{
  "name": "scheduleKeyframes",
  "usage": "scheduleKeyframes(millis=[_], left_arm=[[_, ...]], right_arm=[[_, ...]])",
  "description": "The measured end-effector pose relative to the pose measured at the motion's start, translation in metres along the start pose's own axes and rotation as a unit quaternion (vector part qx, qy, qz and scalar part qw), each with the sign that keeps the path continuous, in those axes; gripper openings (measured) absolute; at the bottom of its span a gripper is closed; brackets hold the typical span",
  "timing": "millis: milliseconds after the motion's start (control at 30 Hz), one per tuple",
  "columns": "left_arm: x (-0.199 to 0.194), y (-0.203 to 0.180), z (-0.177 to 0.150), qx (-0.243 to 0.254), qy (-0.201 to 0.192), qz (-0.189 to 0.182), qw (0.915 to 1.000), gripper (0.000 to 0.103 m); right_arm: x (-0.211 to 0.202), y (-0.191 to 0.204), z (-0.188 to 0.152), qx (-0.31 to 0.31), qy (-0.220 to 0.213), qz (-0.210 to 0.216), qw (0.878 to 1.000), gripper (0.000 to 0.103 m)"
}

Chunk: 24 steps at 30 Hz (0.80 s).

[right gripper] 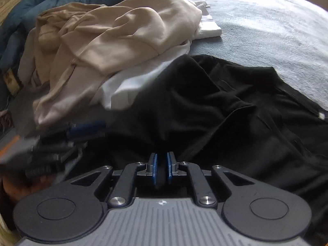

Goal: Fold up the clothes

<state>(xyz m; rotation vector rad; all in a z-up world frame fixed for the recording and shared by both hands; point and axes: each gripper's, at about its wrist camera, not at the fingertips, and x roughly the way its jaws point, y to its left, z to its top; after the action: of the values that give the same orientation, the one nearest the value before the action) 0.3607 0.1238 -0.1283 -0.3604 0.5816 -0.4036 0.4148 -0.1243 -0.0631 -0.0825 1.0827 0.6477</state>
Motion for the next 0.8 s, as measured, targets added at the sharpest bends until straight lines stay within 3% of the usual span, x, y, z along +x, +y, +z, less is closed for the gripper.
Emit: scheduleKeyframes(millis=[100, 167, 233, 367, 400, 467, 533, 633, 800], left_arm=[[-0.001, 0.0, 0.0, -0.001, 0.0, -0.001, 1.0, 0.04], [-0.001, 0.001, 0.001, -0.004, 0.001, -0.003, 1.0, 0.04], [-0.001, 0.002, 0.001, -0.008, 0.001, -0.006, 0.9999, 0.04], [-0.002, 0.007, 0.002, -0.025, 0.001, -0.018, 0.9995, 0.04], [-0.002, 0.008, 0.002, -0.029, 0.0, -0.02, 0.9994, 0.04], [-0.002, 0.008, 0.003, -0.031, -0.001, -0.023, 0.9993, 0.04], [-0.002, 0.007, 0.002, -0.028, -0.001, -0.021, 0.9994, 0.041], [-0.002, 0.004, 0.002, -0.02, 0.001, -0.015, 0.9997, 0.041], [-0.001, 0.0, 0.001, -0.006, 0.002, -0.004, 1.0, 0.041]], right_arm=[[-0.034, -0.009, -0.023, 0.011, 0.033, -0.039, 0.999, 0.01], [-0.063, -0.01, -0.04, 0.004, 0.051, -0.077, 0.996, 0.016], [-0.102, 0.0, -0.054, -0.02, 0.035, -0.095, 0.995, 0.016], [-0.214, 0.042, -0.089, -0.113, -0.075, -0.062, 0.989, 0.016], [-0.24, 0.055, -0.099, -0.148, -0.114, -0.053, 0.981, 0.016], [-0.287, 0.077, -0.119, -0.217, -0.183, -0.028, 0.958, 0.032], [-0.312, 0.088, -0.129, -0.252, -0.215, 0.004, 0.944, 0.037], [-0.298, 0.091, -0.12, -0.253, -0.229, 0.043, 0.939, 0.043], [-0.175, 0.06, -0.055, -0.162, -0.169, 0.021, 0.972, 0.041]])
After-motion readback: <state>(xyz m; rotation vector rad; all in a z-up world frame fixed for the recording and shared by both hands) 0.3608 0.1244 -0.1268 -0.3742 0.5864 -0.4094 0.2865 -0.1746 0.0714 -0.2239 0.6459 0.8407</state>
